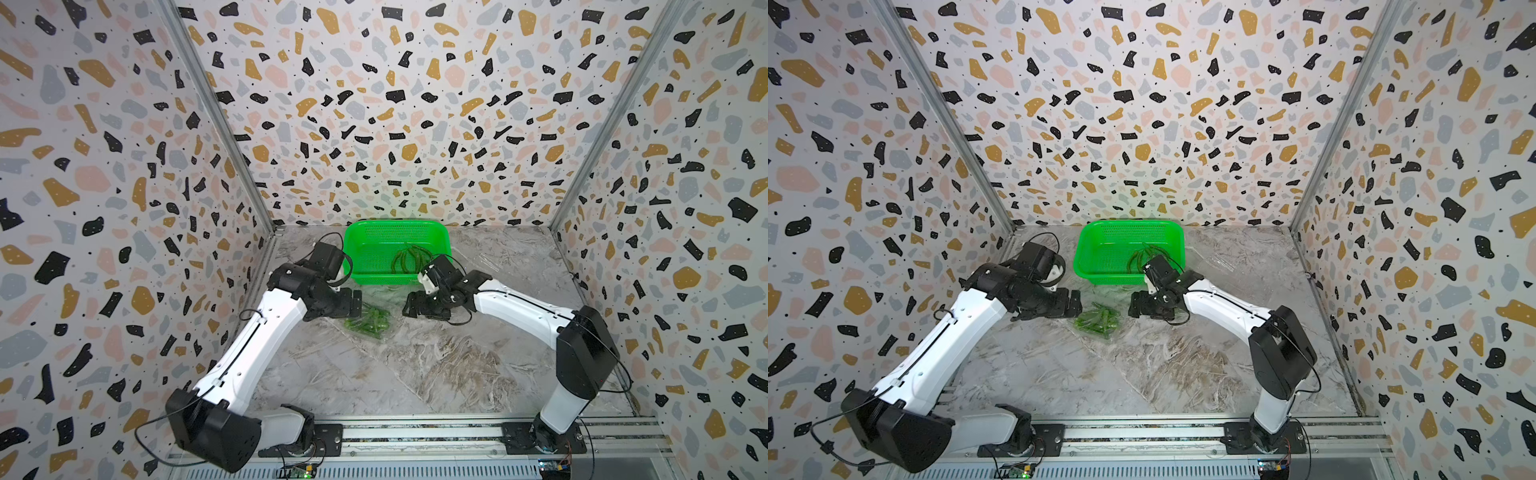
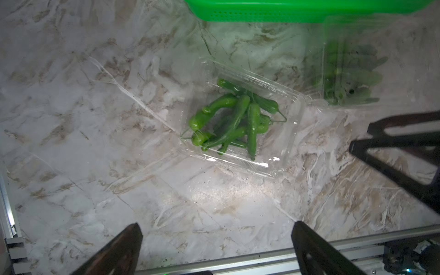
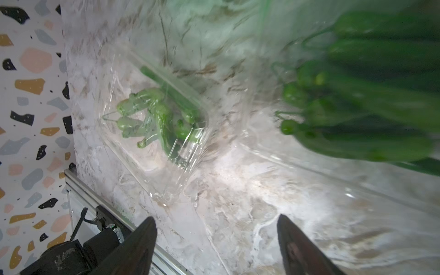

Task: Take small green peppers out of containers
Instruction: Place the packing box at the center of the board, then move the packing box to the center of the board.

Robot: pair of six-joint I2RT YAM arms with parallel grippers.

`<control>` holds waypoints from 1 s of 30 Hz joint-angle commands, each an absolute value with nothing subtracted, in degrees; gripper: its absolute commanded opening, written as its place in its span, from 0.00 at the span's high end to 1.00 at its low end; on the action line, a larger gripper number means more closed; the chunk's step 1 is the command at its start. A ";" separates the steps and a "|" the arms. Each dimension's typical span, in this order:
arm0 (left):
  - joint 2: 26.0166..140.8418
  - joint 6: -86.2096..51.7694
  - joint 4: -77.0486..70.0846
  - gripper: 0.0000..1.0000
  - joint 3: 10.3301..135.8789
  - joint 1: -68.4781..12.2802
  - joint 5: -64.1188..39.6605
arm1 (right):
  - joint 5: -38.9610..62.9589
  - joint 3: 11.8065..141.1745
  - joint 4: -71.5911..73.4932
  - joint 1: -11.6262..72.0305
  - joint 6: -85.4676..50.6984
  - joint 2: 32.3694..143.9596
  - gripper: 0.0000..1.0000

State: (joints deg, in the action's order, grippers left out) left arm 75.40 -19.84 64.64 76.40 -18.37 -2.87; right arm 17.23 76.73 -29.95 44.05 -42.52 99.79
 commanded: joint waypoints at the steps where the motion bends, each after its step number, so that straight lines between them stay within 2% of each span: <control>1: 79.60 -17.05 56.51 0.01 77.25 -15.33 -7.54 | 19.61 76.47 -23.07 46.23 -46.87 101.00 0.21; 8: 89.37 -15.08 43.80 0.01 74.28 -12.19 -13.95 | 22.67 78.75 -20.24 48.06 -45.96 106.86 0.22; 14: 90.19 -16.00 38.50 0.01 70.71 -11.78 -20.20 | 25.24 79.62 -18.31 48.11 -44.89 109.49 0.25; 21: 86.79 -19.36 36.04 0.01 64.55 -11.76 -25.03 | 26.35 79.59 -17.74 47.99 -43.22 109.81 0.27; 30: 75.96 -25.92 34.36 0.00 51.65 -12.12 -28.99 | 27.70 76.28 -15.47 49.08 -41.40 107.64 0.27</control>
